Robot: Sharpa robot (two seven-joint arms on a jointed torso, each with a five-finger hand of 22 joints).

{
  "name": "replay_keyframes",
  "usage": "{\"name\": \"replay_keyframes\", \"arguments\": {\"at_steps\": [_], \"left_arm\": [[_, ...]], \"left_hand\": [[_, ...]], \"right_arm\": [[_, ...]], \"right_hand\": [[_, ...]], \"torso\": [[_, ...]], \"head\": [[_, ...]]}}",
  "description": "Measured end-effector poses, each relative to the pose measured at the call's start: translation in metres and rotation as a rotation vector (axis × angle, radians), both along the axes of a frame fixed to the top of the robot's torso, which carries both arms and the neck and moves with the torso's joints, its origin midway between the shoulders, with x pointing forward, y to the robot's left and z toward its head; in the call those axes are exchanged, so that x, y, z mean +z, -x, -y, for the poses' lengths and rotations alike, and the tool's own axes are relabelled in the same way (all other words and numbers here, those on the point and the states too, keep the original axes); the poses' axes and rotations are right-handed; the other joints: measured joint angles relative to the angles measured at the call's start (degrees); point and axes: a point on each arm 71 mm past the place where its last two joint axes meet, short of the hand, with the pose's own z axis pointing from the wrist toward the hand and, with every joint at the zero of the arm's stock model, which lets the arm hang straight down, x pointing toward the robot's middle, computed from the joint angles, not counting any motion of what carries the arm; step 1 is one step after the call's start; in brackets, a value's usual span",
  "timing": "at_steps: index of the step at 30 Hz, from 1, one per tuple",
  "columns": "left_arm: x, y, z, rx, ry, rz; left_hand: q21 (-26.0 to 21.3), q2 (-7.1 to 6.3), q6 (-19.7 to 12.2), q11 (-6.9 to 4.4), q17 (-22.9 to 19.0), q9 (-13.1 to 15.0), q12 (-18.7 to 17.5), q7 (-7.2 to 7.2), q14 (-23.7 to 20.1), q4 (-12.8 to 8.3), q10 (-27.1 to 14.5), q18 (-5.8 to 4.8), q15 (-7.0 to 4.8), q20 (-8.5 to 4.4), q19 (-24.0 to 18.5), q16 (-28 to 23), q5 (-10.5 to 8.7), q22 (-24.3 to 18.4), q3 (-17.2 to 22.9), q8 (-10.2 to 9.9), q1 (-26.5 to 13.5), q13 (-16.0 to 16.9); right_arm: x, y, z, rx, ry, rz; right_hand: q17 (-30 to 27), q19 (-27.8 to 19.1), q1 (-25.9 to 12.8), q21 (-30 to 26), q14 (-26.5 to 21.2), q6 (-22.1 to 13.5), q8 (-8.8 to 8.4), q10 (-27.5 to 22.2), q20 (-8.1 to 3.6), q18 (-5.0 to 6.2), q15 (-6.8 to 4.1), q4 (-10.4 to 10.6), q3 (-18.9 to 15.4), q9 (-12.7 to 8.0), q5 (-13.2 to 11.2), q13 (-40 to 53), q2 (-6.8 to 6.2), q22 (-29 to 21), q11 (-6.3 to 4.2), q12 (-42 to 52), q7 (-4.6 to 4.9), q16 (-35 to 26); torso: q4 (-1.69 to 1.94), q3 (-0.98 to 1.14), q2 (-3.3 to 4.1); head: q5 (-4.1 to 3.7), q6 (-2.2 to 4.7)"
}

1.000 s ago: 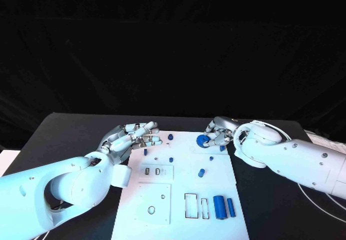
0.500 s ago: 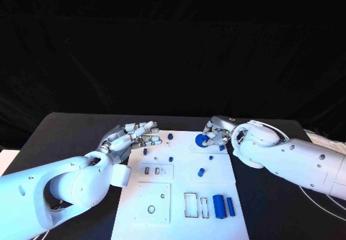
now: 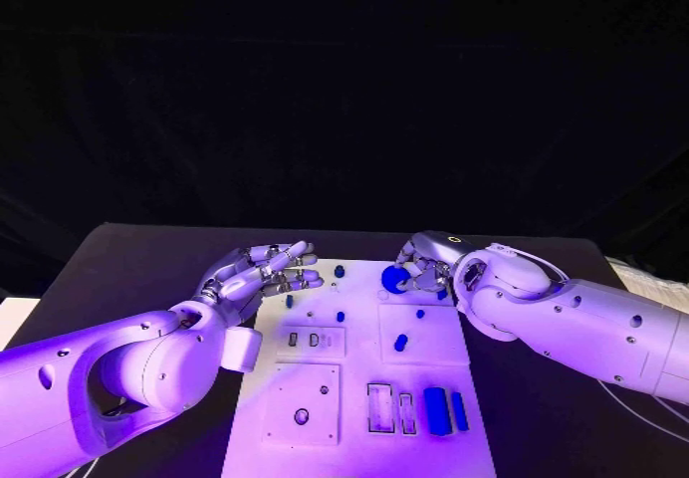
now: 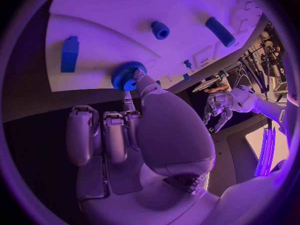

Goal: Assemble the parts on the task board

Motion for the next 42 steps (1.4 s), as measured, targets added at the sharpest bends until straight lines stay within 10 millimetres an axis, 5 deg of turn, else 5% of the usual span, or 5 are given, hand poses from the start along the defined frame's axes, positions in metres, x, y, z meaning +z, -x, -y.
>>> {"name": "replay_keyframes", "arguments": {"at_steps": [7,9,21,39,42], "left_arm": [[0.000,-0.001,0.000,0.000,-0.001,-0.001],[0.000,-0.001,0.000,0.000,-0.001,-0.001],[-0.001,-0.001,0.001,-0.004,0.000,-0.003],[-0.001,-0.001,0.002,-0.006,0.001,-0.003],[-0.001,-0.001,0.002,-0.006,0.001,-0.003]], "left_hand": [[0.0,0.00,0.0,0.00,0.0,0.0,0.0,0.00,0.0,0.0,0.0,0.00,0.00,0.00,0.0,0.0,0.00,0.0,0.0,0.0,0.0,0.0],[0.0,0.00,0.0,0.00,0.0,0.0,0.0,0.00,0.0,0.0,0.0,0.00,0.00,0.00,0.0,0.0,0.00,0.0,0.0,0.0,0.0,0.0],[0.0,0.00,0.0,0.00,0.0,0.0,0.0,0.00,0.0,0.0,0.0,0.00,0.00,0.00,0.0,0.0,0.00,0.0,0.0,0.0,0.0,0.0],[0.0,0.00,0.0,0.00,0.0,0.0,0.0,0.00,0.0,0.0,0.0,0.00,0.00,0.00,0.0,0.0,0.00,0.0,0.0,0.0,0.0,0.0],[0.0,0.00,0.0,0.00,0.0,0.0,0.0,0.00,0.0,0.0,0.0,-0.01,0.00,0.00,0.0,0.0,0.00,0.0,0.0,0.0,0.0,0.0]], "right_arm": [[0.008,0.011,-0.025,0.055,-0.041,0.047],[0.010,0.014,-0.034,0.072,-0.051,0.060],[0.013,0.022,-0.083,0.151,-0.071,0.101],[-0.005,0.019,-0.112,0.177,-0.044,0.080],[-0.006,0.017,-0.113,0.175,-0.044,0.082]], "right_hand": [[0.0,0.3,-0.5,0.3,0.1,0.0,-0.05,-0.1,-0.22,0.00,-0.10,-0.6,0.8,-0.1,0.6,0.0,0.46,0.9,-0.11,0.0,0.01,0.0],[0.0,0.6,-0.8,0.7,0.1,0.0,-0.05,-0.2,-0.16,0.00,-0.10,-0.8,1.1,-3.0,0.6,0.0,0.78,1.5,-0.17,0.0,0.01,0.0],[0.0,0.9,-1.4,0.8,0.1,0.0,-0.64,-0.2,-0.06,-0.86,-0.09,-1.1,1.6,-3.0,-0.4,0.0,1.02,2.2,-0.19,-0.1,0.01,0.0],[0.0,0.9,-2.5,1.1,0.1,0.0,-0.71,-0.2,-0.06,-0.86,-0.09,-0.9,2.4,-3.0,-0.8,0.0,0.11,2.4,-0.18,-1.2,0.01,0.0],[0.0,1.1,-3.8,1.1,0.2,-0.4,-2.46,0.0,0.20,-0.87,0.08,0.0,3.3,-2.9,-1.8,0.0,-0.52,2.4,0.46,-4.0,0.09,0.0]], "torso": [[0.05,0.00,0.02],[0.04,-0.02,0.02],[0.02,-0.09,0.02],[-0.02,0.00,0.04],[-0.08,0.01,0.04]], "head": [[0.30,0.05],[0.37,0.07],[0.66,0.01],[1.29,-0.48],[1.35,-0.51]]}}
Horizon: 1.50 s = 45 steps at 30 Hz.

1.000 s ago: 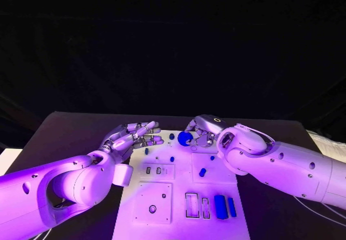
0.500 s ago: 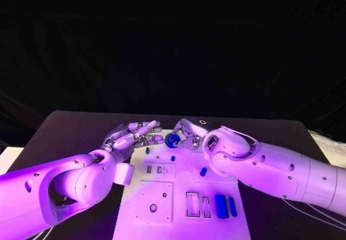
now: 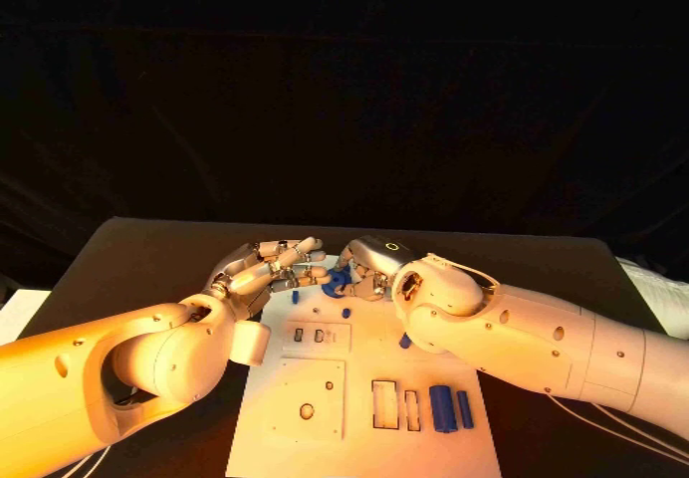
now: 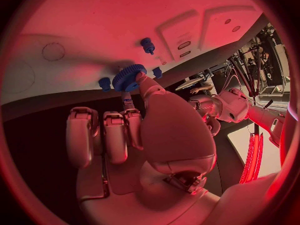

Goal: Assemble the parts on the task board

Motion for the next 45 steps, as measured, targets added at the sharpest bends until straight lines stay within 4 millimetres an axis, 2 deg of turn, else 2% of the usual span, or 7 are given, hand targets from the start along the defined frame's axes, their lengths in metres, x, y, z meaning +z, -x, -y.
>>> {"name": "replay_keyframes", "arguments": {"at_steps": [2,5,8,25,30,36,45], "left_arm": [[0.000,0.000,0.000,0.000,0.000,0.000],[-0.001,-0.002,0.001,-0.001,0.000,-0.001],[-0.001,-0.002,0.002,-0.001,0.000,-0.001],[-0.001,-0.003,0.002,-0.001,-0.001,-0.003],[-0.002,-0.004,-0.001,0.004,-0.003,-0.004],[-0.002,-0.004,-0.007,0.016,-0.008,-0.004],[-0.003,-0.006,-0.011,0.023,-0.010,-0.003]], "left_hand": [[0.0,0.00,0.0,0.00,0.0,0.0,0.0,0.00,0.0,0.0,0.0,0.01,0.00,0.00,0.0,0.0,0.00,0.0,0.0,0.0,0.0,0.0],[0.0,0.00,0.0,0.00,0.0,0.0,0.0,0.00,0.0,0.0,0.0,0.00,0.00,0.00,0.0,0.0,0.00,0.0,0.0,0.0,0.0,0.0],[0.0,0.00,0.0,0.00,0.0,0.0,0.0,0.00,0.0,0.0,0.0,0.01,0.00,0.00,0.0,0.0,0.00,0.0,0.0,0.0,0.0,0.0],[0.0,0.00,0.0,0.00,0.1,0.0,0.0,0.00,0.0,-0.2,0.0,0.01,0.00,0.00,0.0,0.0,0.00,-0.1,-0.2,0.0,0.0,0.0],[0.0,0.00,0.0,0.00,0.1,0.0,0.0,0.00,0.0,-0.2,0.0,0.00,0.00,0.00,0.0,0.0,0.00,-0.1,-0.2,0.0,0.0,0.0],[-0.2,0.23,0.0,0.21,0.1,0.0,0.0,0.00,0.0,-0.2,-0.2,0.00,0.00,0.00,0.0,0.0,0.00,-0.1,-0.2,0.0,-0.2,0.0],[-0.2,0.23,0.0,0.21,0.2,0.0,0.0,0.00,0.0,-0.2,-0.2,0.00,0.00,0.00,0.0,-0.2,0.00,-0.1,-0.2,0.0,-0.2,0.0]], "right_arm": [[-0.001,-0.001,0.000,-0.004,0.001,0.001],[-0.005,-0.003,0.002,-0.015,0.008,-0.004],[-0.006,-0.004,0.004,-0.022,0.010,-0.006],[-0.004,-0.002,0.014,-0.040,-0.002,-0.003],[0.003,0.002,0.046,-0.057,-0.065,0.001],[0.009,-0.002,0.109,-0.096,-0.173,-0.056],[0.002,-0.010,0.180,-0.127,-0.275,-0.118]], "right_hand": [[0.0,-0.2,-1.0,0.0,-0.1,-2.8,-1.41,-1.5,0.52,-0.01,0.90,0.2,0.4,2.6,-2.2,0.0,-0.03,-0.1,1.01,-3.9,0.69,0.0],[0.0,-0.4,-1.6,0.0,-0.1,-7.0,-3.34,-4.0,1.51,0.01,1.70,0.5,0.3,2.5,-4.7,-0.8,-1.33,-0.5,1.93,-8.4,1.74,0.0],[0.0,-0.5,-1.5,0.0,-0.1,-9.2,-3.45,-4.8,2.03,0.00,2.11,1.2,0.6,2.3,-5.0,-2.2,-2.56,-0.6,2.52,-10.3,2.32,0.0],[0.0,-0.3,-1.8,0.0,-0.1,-8.1,-3.04,-4.2,2.23,0.00,2.11,3.6,1.5,2.9,-3.3,-1.3,-3.42,0.0,2.32,-9.0,2.08,0.0],[0.0,-0.3,-1.8,0.0,-0.1,-7.8,-2.89,-3.9,2.23,0.00,2.10,3.7,1.4,2.9,-2.7,-0.8,-3.42,0.2,2.21,-8.6,1.94,0.0],[0.0,-0.3,0.4,0.0,-0.1,-7.3,-2.89,-3.9,2.23,0.00,2.10,2.1,2.8,2.9,1.0,-1.2,-3.78,0.0,2.21,-8.6,2.04,0.0],[0.0,-0.3,0.7,0.0,-0.1,-6.9,-2.89,-3.9,2.22,0.00,2.10,0.5,1.8,2.9,2.8,-1.4,-4.20,-0.1,2.21,-8.8,1.88,0.0]], "torso": [[-0.04,0.01,0.00],[-0.04,0.01,0.01],[-0.07,0.01,0.01],[-0.01,0.10,0.01],[-0.12,0.12,-0.01],[-0.81,0.19,-0.15],[-2.14,0.86,-0.42]], "head": [[0.04,0.00],[0.03,-0.01],[-0.11,-0.01],[-0.27,0.10],[-0.19,0.20],[-0.14,0.44],[0.27,0.80]]}}
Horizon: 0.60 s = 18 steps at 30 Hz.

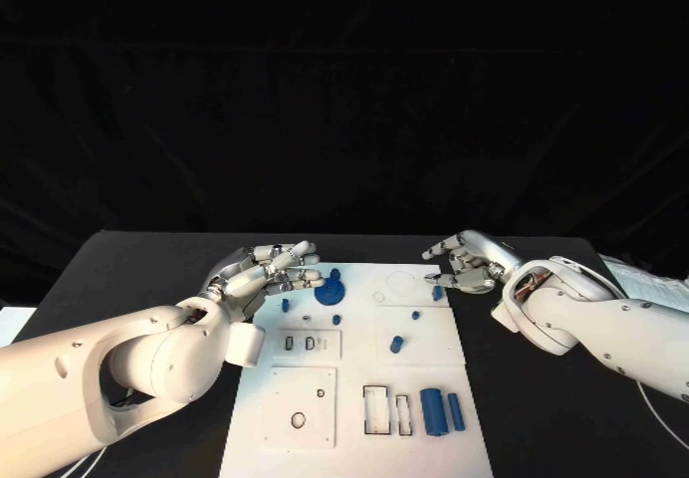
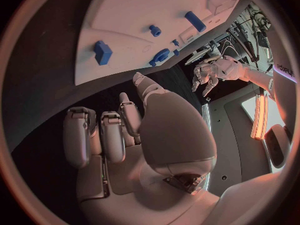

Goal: Assemble the parts on the task board

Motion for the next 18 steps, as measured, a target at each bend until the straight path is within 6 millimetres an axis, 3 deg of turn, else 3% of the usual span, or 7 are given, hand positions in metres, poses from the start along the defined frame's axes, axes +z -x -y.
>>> {"name": "replay_keyframes", "arguments": {"at_steps": [9,18], "left_arm": [[-0.002,-0.004,-0.003,0.008,-0.003,0.000],[-0.003,-0.005,-0.005,0.013,-0.004,0.000]], "left_hand": [[0.0,0.00,0.0,0.00,0.0,0.0,0.0,0.00,0.0,0.0,0.0,0.00,0.00,0.00,0.0,0.0,0.00,0.0,0.0,0.0,0.0,0.0],[0.0,0.00,0.0,0.00,0.1,0.0,0.0,0.00,0.0,0.0,0.0,0.01,0.00,0.00,0.0,0.0,0.00,0.0,0.0,0.0,0.0,0.0]], "right_arm": [[-0.006,0.000,0.022,0.005,-0.043,-0.031],[-0.020,0.004,0.025,0.018,-0.057,-0.073]], "right_hand": [[0.0,0.0,-0.3,0.0,0.0,0.2,0.00,0.0,0.00,0.00,0.00,-0.1,-0.5,0.0,0.0,0.1,-0.28,0.1,0.00,0.0,-0.16,0.0],[0.0,0.0,-0.3,0.0,0.0,0.6,0.00,0.0,0.00,0.00,0.00,-0.1,-0.8,0.0,0.2,0.4,-0.28,0.2,0.00,0.0,-0.15,0.2]], "torso": [[-0.39,0.61,-0.09],[-0.51,0.68,-0.08]], "head": [[0.09,-0.18],[0.15,-0.55]]}}
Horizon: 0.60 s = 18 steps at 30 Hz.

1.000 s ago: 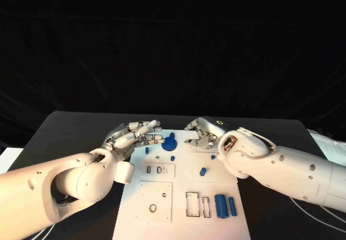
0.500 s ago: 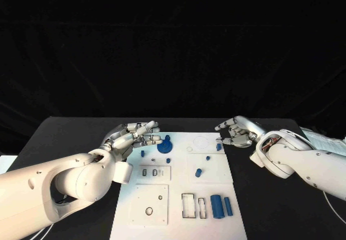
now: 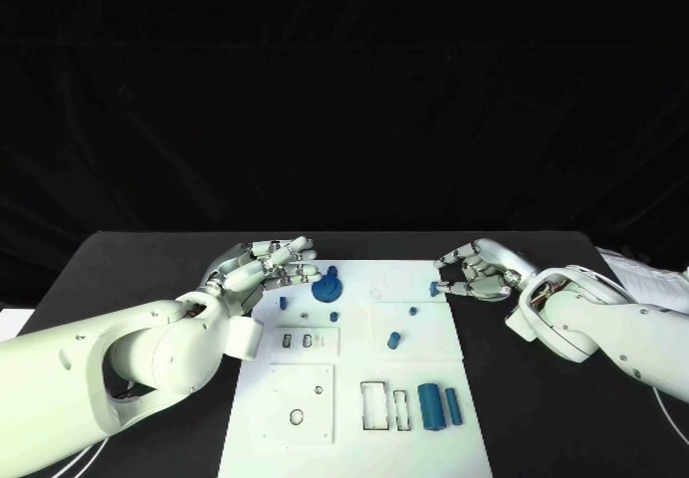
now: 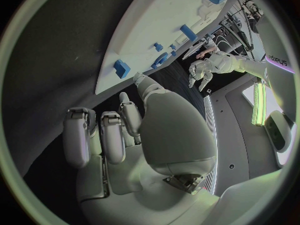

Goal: Assemble the parts on the task board

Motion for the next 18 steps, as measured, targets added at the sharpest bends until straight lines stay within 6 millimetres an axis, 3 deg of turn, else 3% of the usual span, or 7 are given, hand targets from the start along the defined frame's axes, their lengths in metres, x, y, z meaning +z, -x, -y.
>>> {"name": "replay_keyframes", "arguments": {"at_steps": [15,18], "left_arm": [[0.000,-0.001,-0.001,0.002,-0.001,0.000],[-0.001,-0.001,0.000,0.001,-0.001,0.000]], "left_hand": [[0.0,0.00,0.0,0.00,0.0,0.0,0.0,0.00,0.0,0.0,0.0,0.00,0.00,0.00,0.0,0.0,0.00,0.0,0.0,0.0,0.0,0.0],[0.0,0.00,0.0,0.00,0.0,0.0,0.0,0.00,0.0,0.0,0.0,-0.01,0.00,0.00,0.0,0.0,0.00,0.0,0.0,0.0,0.0,0.0]], "right_arm": [[-0.012,-0.003,0.000,0.000,0.000,-0.030],[-0.014,-0.005,-0.001,-0.002,0.001,-0.033]], "right_hand": [[0.0,0.0,0.0,0.0,0.0,1.0,0.00,0.2,0.00,0.00,0.00,-0.3,-0.3,0.1,0.0,0.2,0.02,0.1,-0.21,0.2,-0.19,0.0],[0.0,0.0,0.5,0.0,0.0,1.7,0.00,0.2,0.00,0.00,0.00,-0.3,-0.3,0.2,0.0,0.2,0.56,0.2,-0.21,0.2,-0.23,0.0]], "torso": [[0.14,-0.14,-0.09],[0.13,-0.14,-0.09]], "head": [[0.37,-0.54],[0.38,-0.57]]}}
